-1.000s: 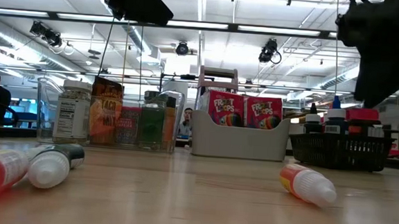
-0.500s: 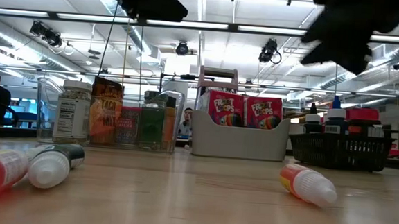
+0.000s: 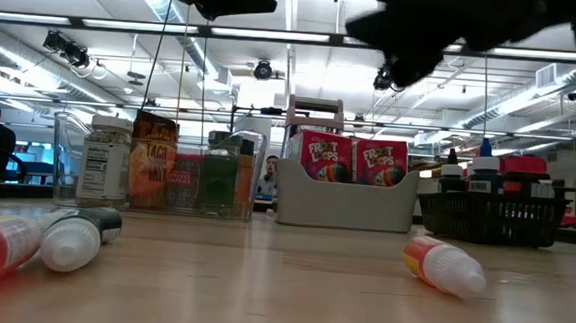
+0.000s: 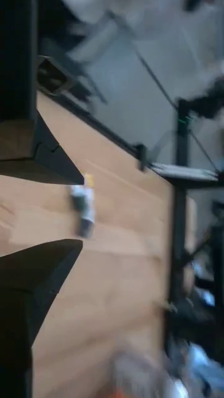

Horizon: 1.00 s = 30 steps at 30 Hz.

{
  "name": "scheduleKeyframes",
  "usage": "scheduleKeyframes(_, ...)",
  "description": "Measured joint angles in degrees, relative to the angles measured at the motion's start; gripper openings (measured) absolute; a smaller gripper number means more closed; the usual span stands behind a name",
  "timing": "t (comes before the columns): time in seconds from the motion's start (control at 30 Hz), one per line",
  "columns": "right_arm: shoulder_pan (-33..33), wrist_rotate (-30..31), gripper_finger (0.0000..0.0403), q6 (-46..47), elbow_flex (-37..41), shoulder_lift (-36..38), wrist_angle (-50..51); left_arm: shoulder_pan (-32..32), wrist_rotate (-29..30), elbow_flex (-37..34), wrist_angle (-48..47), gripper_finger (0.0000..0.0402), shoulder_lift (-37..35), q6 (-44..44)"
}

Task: Pick & Place Kitchen Items
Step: Put the right small orange food coloring bottle into the black basket

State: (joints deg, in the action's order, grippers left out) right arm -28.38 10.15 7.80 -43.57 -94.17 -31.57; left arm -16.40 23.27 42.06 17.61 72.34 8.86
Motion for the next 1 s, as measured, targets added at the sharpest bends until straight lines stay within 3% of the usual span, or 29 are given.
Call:
scheduleKeyframes(0.3,2.8,-11.6,0.0170,-0.3,0.0,-6.7,-1.1,0.0,0.0,0.0,-0.1,0.0210,0.0,0.0)
scheduleKeyframes(0.5,3.0,-12.7,0.0215,1.8,0.0,-8.5,-1.0,0.3,0.0,0.0,-0.1,0.0210,0.0,0.0)
scheduleKeyframes(0.6,3.0,-13.2,0.0238,-1.6,0.0,-9.7,-1.1,0.8,0.0,0.0,-0.1,0.0210,0.0,-0.3)
scheduleKeyframes(0.73,3.1,-18.8,0.0258,-6.8,0.0,-11.9,-1.3,1.6,0.0,0.0,-0.1,0.0210,0.0,-1.4)
scheduleKeyframes(1.0,3.1,-22.9,0.0263,-14.9,0.0,-17.0,-4.7,2.0,0.0,0.0,-0.1,0.0210,0.0,-1.5)
